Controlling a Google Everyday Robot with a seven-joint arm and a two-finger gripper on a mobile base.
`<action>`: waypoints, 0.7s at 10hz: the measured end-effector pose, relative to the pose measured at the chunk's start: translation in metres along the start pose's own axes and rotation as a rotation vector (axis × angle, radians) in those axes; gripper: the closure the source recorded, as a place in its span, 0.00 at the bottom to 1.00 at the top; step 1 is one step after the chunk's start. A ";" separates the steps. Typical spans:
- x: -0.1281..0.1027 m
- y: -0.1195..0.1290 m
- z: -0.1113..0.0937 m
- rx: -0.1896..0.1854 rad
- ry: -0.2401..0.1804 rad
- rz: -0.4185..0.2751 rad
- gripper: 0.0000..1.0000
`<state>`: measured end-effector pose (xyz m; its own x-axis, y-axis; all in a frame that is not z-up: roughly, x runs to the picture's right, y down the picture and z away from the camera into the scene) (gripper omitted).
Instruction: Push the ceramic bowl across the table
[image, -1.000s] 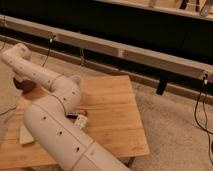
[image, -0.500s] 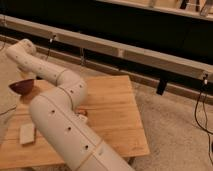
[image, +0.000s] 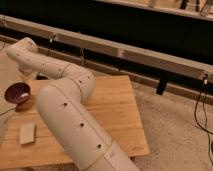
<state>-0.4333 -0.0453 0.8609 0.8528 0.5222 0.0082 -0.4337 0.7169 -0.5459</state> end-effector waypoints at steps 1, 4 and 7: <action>0.009 0.007 -0.002 -0.019 0.020 -0.004 0.35; 0.032 0.036 0.000 -0.082 0.050 -0.050 0.35; 0.029 0.063 0.031 -0.126 0.033 -0.110 0.35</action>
<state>-0.4448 0.0290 0.8526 0.9033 0.4265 0.0474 -0.2986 0.7041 -0.6442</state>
